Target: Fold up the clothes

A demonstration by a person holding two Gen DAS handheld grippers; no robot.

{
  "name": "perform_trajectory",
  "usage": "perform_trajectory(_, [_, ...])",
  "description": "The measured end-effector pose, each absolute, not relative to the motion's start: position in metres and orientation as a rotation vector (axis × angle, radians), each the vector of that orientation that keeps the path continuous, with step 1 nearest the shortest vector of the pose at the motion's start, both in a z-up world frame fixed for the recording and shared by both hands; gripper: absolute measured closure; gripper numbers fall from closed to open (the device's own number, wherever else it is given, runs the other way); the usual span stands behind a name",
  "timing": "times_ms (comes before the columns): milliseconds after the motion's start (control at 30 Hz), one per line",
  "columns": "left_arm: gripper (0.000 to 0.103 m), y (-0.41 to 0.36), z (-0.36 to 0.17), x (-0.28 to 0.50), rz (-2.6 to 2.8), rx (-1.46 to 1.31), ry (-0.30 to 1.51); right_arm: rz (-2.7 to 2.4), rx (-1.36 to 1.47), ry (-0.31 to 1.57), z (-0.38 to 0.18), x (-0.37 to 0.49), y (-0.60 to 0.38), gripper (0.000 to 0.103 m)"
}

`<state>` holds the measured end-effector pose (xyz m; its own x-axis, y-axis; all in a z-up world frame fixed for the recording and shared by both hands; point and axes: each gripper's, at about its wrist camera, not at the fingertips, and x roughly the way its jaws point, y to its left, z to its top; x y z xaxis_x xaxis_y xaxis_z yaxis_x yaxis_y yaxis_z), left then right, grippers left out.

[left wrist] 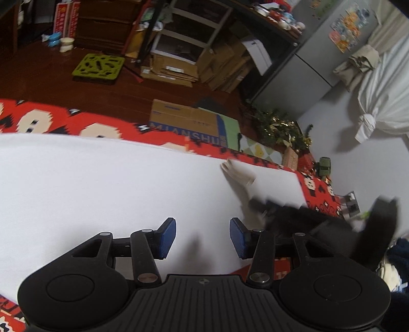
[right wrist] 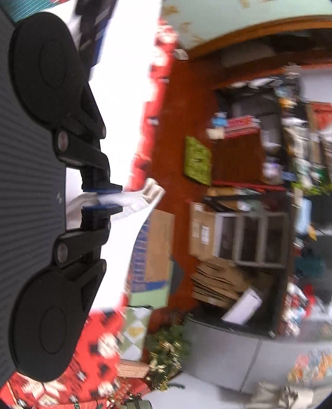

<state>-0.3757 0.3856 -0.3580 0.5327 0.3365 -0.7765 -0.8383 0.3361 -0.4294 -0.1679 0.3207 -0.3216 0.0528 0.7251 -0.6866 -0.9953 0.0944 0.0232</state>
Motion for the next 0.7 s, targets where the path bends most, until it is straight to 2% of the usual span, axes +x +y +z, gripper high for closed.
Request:
perform_trajectory(133, [0.058,0.392,-0.363,-0.383,0.813,-0.966,0.607,1.399,-0.656,0.665,-0.368,-0.208,0.338,0.091])
perform_trajectory(200, [0.058,0.396,-0.364,-0.379,0.785,-0.976,0.589,1.417,-0.672,0.65,-0.371,-0.224,0.335,0.079])
perform_trajectory(267, [0.057,0.402,-0.366,-0.373,0.753,-0.989,0.573,1.462,-0.646,0.648,-0.368,-0.236,0.327,0.072])
perform_trajectory(400, [0.055,0.42,-0.374,-0.354,0.704,-1.017,0.564,1.497,-0.634,0.656,-0.356,-0.254,0.323,0.073])
perform_trajectory(567, [0.056,0.43,-0.38,-0.344,0.704,-1.03,0.566,1.416,-0.581,0.68,-0.346,-0.237,0.316,0.073])
perform_trajectory(633, [0.056,0.431,-0.383,-0.344,0.707,-1.033,0.575,1.408,-0.572,0.714,-0.354,-0.226,0.325,0.075])
perform_trajectory(700, [0.056,0.43,-0.385,-0.346,0.708,-1.032,0.592,1.399,-0.563,0.747,-0.362,-0.215,0.334,0.097])
